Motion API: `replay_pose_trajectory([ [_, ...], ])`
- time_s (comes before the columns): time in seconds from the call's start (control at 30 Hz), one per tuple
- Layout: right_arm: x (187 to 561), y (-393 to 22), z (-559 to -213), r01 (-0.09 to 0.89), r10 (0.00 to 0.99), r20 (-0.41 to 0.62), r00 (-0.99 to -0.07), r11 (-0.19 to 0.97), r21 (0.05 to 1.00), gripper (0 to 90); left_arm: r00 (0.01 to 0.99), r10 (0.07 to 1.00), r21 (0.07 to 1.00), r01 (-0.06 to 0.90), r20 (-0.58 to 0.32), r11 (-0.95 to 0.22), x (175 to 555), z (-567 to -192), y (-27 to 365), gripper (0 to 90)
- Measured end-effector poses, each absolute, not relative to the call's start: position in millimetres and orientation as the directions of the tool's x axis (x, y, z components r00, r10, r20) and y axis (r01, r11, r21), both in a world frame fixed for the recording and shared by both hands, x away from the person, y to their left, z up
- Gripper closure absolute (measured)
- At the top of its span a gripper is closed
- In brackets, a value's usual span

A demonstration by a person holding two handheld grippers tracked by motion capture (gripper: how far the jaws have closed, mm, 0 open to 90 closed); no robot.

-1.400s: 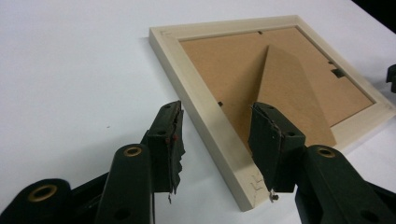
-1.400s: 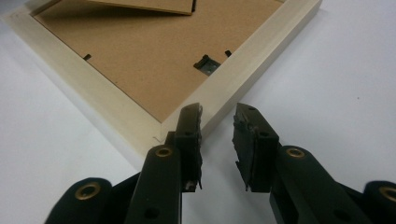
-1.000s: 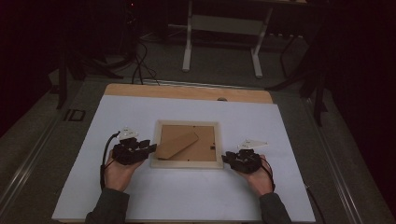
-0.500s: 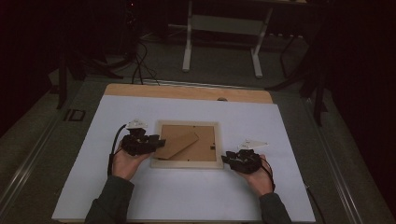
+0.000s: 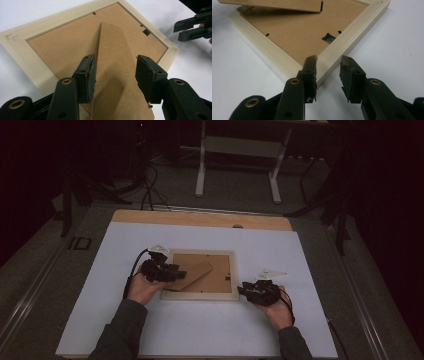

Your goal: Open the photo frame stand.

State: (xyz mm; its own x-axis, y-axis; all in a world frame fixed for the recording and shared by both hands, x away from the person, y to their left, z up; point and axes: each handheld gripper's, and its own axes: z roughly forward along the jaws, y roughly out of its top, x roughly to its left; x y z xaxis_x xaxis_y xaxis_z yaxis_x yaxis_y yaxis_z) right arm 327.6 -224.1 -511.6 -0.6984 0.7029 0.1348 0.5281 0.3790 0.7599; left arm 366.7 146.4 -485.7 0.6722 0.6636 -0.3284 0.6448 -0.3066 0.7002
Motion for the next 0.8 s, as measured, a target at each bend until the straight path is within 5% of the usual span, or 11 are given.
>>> replay_pose_trajectory([
  [0.8, 328.6, -224.6, -513.8, 0.531, 0.703, 0.135, -0.698, 0.381, 0.757, 64.8, 0.699, 0.624, 0.643, 0.663, -0.349, -0.382, 381.5, -498.6, 133.3, 37.1],
])
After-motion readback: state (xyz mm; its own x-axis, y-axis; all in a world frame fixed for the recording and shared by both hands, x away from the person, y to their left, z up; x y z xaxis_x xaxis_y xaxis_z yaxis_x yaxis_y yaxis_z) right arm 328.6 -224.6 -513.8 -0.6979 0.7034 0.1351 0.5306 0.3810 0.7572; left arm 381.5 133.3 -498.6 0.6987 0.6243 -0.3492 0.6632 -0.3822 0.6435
